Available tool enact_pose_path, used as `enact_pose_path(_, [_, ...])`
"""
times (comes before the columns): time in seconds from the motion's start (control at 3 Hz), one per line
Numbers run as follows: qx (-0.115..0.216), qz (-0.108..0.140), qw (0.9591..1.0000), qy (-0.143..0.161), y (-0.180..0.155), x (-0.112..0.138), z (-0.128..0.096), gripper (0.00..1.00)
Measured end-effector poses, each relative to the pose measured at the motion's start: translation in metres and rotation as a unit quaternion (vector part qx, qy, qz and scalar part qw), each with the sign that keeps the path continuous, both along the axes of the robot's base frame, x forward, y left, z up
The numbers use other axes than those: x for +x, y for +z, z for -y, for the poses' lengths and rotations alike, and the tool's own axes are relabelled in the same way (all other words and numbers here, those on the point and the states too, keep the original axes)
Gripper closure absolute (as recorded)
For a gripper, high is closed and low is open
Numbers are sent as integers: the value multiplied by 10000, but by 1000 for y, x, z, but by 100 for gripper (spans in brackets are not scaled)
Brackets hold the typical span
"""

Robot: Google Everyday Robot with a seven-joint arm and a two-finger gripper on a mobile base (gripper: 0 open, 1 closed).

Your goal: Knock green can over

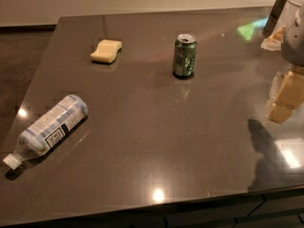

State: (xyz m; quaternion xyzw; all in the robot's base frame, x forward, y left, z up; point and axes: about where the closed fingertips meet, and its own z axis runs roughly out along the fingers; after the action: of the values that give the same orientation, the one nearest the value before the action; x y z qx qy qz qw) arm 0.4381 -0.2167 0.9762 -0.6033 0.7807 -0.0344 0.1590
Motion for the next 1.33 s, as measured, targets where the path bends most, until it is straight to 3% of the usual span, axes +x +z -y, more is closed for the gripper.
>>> enact_pose_path(0.33, [18,6,10000,-28,0,11,-4,0])
enact_pose_path(0.67, [152,27,9998,-150,-6,40,-13,0])
enact_pose_path(1.33, [688,14,9958,-600,-26,115,-29,0])
